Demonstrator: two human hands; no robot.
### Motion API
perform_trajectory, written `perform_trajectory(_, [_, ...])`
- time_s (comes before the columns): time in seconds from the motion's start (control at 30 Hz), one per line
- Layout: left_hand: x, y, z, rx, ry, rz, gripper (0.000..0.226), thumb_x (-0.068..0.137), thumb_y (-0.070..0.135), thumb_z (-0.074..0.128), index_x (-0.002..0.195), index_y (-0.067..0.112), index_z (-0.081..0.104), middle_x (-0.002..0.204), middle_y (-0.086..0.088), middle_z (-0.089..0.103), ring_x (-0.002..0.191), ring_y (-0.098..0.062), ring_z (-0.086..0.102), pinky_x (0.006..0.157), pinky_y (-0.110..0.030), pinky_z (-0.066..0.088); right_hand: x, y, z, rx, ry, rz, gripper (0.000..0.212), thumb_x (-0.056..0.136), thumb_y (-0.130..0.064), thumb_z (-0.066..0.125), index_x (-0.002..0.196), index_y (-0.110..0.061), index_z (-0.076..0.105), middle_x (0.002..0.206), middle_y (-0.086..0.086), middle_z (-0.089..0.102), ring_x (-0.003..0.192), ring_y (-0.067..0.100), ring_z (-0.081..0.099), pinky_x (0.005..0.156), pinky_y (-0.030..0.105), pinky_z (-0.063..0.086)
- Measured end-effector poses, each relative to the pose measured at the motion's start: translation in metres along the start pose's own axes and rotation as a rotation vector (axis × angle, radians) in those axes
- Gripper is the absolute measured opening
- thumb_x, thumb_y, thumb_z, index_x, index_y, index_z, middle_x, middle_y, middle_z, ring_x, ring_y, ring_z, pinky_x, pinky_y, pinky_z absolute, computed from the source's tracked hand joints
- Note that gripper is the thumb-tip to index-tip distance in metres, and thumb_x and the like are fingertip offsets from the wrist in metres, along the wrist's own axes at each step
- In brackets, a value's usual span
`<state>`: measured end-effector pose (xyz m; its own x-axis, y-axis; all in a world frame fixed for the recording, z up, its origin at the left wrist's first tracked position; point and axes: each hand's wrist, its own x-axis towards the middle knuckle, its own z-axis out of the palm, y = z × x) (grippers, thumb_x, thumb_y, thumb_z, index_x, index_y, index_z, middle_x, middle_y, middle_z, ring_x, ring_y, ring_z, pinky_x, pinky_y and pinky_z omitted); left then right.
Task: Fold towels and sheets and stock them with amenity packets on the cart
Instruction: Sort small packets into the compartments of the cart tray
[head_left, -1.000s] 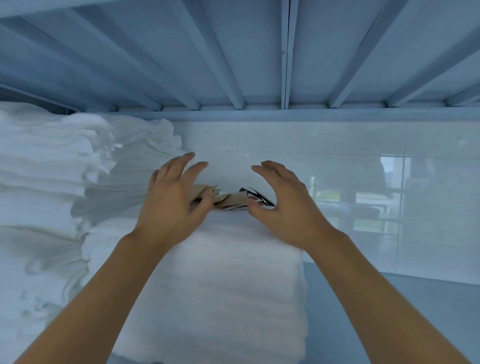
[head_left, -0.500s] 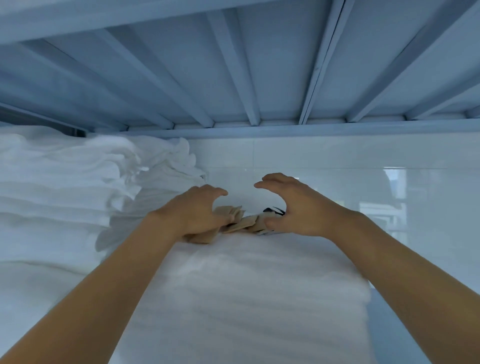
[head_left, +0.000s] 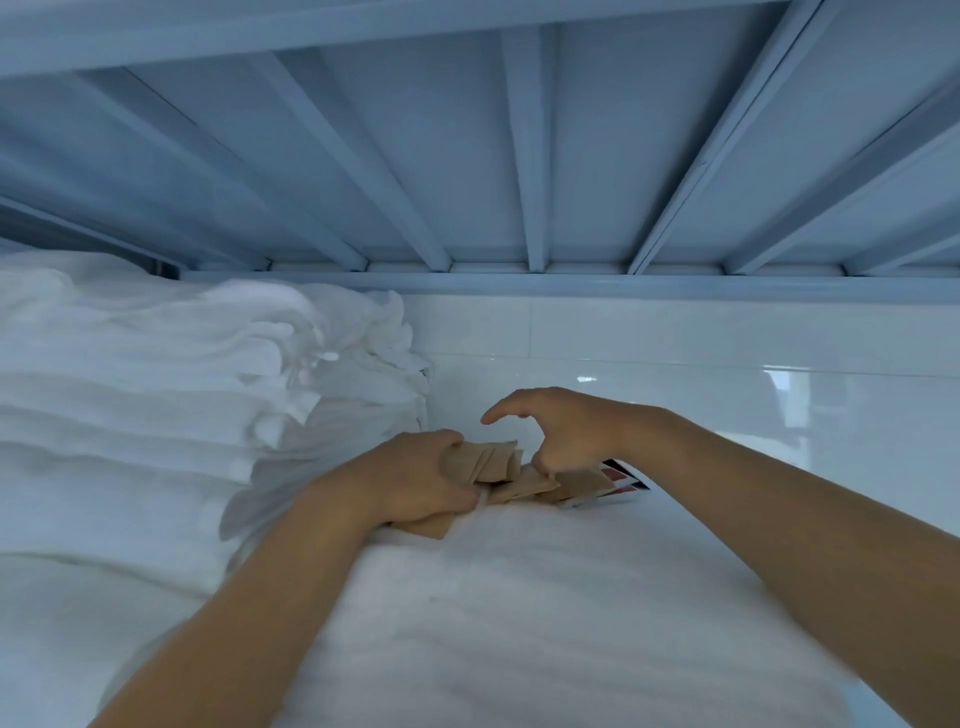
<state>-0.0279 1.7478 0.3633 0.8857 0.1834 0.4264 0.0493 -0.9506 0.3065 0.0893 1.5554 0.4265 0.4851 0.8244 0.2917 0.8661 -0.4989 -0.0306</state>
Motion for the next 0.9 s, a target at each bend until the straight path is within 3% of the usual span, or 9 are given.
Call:
perform_trajectory(0.1, [0.0,-0.008,0.0,-0.063,0.048,-0.015,0.096,0.065,0.056,0.072,0.153,0.034,0.04,0.15,0.009,0.049,0.128,-0.01,0.049,0.095,-0.024,0.041,0.009,0.006,0.019,0.086,0.045,-0.01,0.082,0.081,0.008,0.055,0.148,-0.038,0.047,0.155,-0.01,0.042,0.141,0.011,0.042,0.087,0.011,0.038])
perform_trajectory(0.27, [0.005,-0.018,-0.005,-0.133,0.178,-0.07,0.095,0.064,0.047,0.082,0.149,0.023,0.048,0.151,0.002,0.048,0.136,-0.016,0.047,0.095,-0.02,0.034,0.013,0.014,0.037,0.133,0.019,0.022,0.075,0.087,0.004,0.047,0.148,-0.039,0.048,0.153,-0.01,0.047,0.135,0.012,0.049,0.112,0.028,0.04])
perform_trajectory(0.43, [0.006,-0.021,-0.003,-0.137,0.205,-0.056,0.093,0.064,0.048,0.083,0.149,0.026,0.049,0.151,0.005,0.05,0.137,-0.013,0.046,0.103,-0.021,0.034,0.01,0.014,0.04,0.133,0.03,-0.01,0.075,0.081,0.004,0.046,0.139,-0.041,0.059,0.144,-0.01,0.057,0.129,0.012,0.052,0.109,0.029,0.042])
perform_trajectory(0.6, [0.009,-0.012,0.003,0.107,0.114,-0.141,0.098,0.068,0.07,0.066,0.15,0.025,0.036,0.143,0.004,0.054,0.126,-0.021,0.053,0.085,-0.03,0.037,0.005,0.014,0.041,0.141,0.081,-0.017,0.07,0.081,0.005,0.049,0.138,-0.034,0.063,0.141,-0.008,0.061,0.128,0.014,0.054,0.111,0.028,0.041])
perform_trajectory(0.73, [0.013,-0.006,-0.006,0.264,-0.005,-0.133,0.077,0.07,0.055,0.064,0.137,0.026,0.041,0.126,0.002,0.06,0.101,-0.019,0.055,0.074,-0.033,0.042,0.002,0.013,0.045,0.11,0.075,-0.002,0.066,0.085,0.002,0.047,0.139,-0.033,0.062,0.142,-0.005,0.059,0.127,0.018,0.055,0.107,0.03,0.045])
perform_trajectory(0.83, [0.018,-0.002,-0.013,0.252,-0.015,-0.128,0.068,0.071,0.042,0.068,0.133,0.026,0.043,0.121,0.002,0.058,0.098,-0.018,0.055,0.072,-0.033,0.042,-0.002,0.015,0.044,0.096,0.069,0.001,0.059,0.09,-0.004,0.045,0.138,-0.034,0.062,0.138,-0.005,0.062,0.12,0.017,0.058,0.102,0.032,0.048])
perform_trajectory(0.9, [0.022,-0.001,-0.016,0.218,0.005,-0.115,0.047,0.077,0.038,0.068,0.115,0.023,0.045,0.114,0.001,0.06,0.093,-0.018,0.056,0.069,-0.034,0.041,-0.004,0.015,0.045,0.073,0.072,-0.012,0.056,0.093,-0.008,0.043,0.138,-0.036,0.06,0.135,-0.004,0.064,0.116,0.018,0.059,0.102,0.038,0.048])
